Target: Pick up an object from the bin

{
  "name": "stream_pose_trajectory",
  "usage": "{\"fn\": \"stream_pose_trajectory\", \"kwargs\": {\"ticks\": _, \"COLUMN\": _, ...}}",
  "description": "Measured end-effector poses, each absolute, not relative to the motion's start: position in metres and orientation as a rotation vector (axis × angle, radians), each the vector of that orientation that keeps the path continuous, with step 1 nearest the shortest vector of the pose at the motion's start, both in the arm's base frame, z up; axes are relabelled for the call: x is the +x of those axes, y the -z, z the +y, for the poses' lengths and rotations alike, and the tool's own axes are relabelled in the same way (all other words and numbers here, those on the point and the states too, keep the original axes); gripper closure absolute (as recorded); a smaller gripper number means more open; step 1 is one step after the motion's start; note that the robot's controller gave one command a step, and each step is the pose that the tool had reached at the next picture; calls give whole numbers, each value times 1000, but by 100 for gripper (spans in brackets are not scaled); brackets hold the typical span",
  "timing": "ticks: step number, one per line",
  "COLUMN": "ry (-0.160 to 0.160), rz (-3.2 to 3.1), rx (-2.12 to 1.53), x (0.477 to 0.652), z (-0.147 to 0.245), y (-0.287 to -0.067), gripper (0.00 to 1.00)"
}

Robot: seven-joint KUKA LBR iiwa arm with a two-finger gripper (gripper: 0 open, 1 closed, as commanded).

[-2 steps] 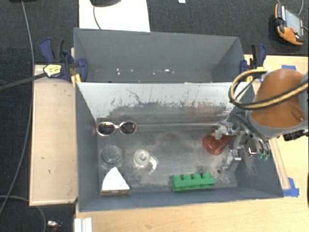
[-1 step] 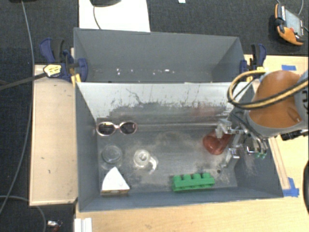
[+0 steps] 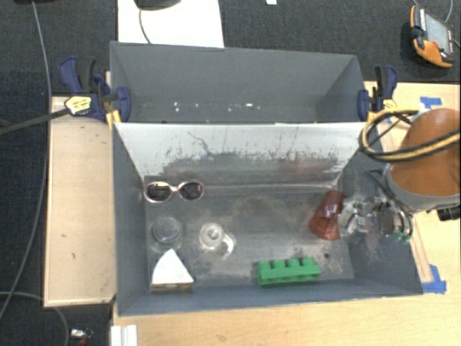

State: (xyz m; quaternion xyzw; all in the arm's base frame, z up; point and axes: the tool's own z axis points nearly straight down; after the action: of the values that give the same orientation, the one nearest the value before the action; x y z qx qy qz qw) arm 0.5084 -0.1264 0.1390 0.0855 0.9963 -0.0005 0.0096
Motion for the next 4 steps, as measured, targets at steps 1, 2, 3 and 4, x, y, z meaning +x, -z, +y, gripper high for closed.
{"fn": "stream_pose_trajectory", "kwargs": {"ticks": 1, "ry": 2, "rz": 3111, "rx": 265, "x": 508, "z": -126, "y": -139, "gripper": 100}}
{"fn": "stream_pose_trajectory", "kwargs": {"ticks": 2, "ry": 3, "rz": 3103, "rx": 293, "x": 533, "z": -151, "y": -171, "gripper": 100}}
{"fn": "stream_pose_trajectory", "kwargs": {"ticks": 3, "ry": -6, "rz": 3008, "rx": 865, "x": 520, "z": -145, "y": -117, "gripper": 100}}
{"fn": "stream_pose_trajectory", "kwargs": {"ticks": 4, "ry": 8, "rz": 3116, "rx": -78, "x": 563, "z": -138, "y": -116, "gripper": 0}}
